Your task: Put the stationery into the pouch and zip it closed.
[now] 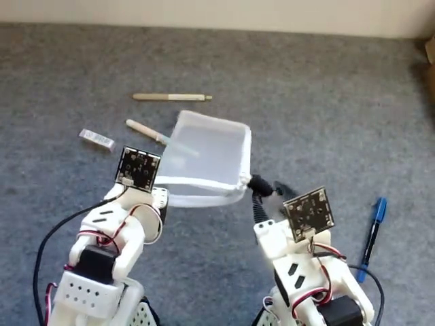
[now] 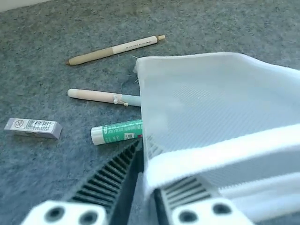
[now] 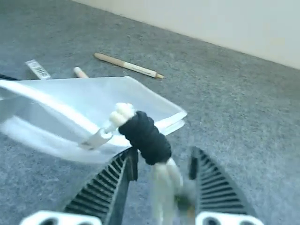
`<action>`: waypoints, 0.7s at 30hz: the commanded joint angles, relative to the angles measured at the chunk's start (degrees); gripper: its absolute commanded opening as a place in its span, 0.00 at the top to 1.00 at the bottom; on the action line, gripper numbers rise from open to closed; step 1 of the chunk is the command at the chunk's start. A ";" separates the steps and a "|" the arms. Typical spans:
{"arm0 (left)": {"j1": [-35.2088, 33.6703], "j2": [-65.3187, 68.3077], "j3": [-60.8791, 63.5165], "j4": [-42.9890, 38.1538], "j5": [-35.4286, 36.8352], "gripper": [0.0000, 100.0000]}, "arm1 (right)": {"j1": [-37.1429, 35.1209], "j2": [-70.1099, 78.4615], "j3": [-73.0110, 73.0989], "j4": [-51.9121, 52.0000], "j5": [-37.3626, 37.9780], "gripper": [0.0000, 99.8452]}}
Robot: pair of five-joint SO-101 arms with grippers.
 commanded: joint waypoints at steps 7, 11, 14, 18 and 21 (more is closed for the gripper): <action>2.15 -0.04 -16.22 5.63 0.44 0.99 | 6.37 -0.31 -3.30 0.04 0.53 0.79; 2.07 -0.04 -17.27 7.03 0.09 0.99 | 6.99 -0.31 -2.68 0.31 0.53 0.79; 1.71 -0.04 -19.91 8.79 -1.67 0.99 | 6.99 -0.31 -0.40 -0.31 0.53 0.79; -0.48 -0.04 -24.92 11.87 -2.11 0.99 | 8.13 0.22 1.36 -1.80 0.53 0.79; -3.56 0.57 -29.05 14.33 -2.20 0.99 | 10.33 0.22 1.19 -1.71 0.53 0.79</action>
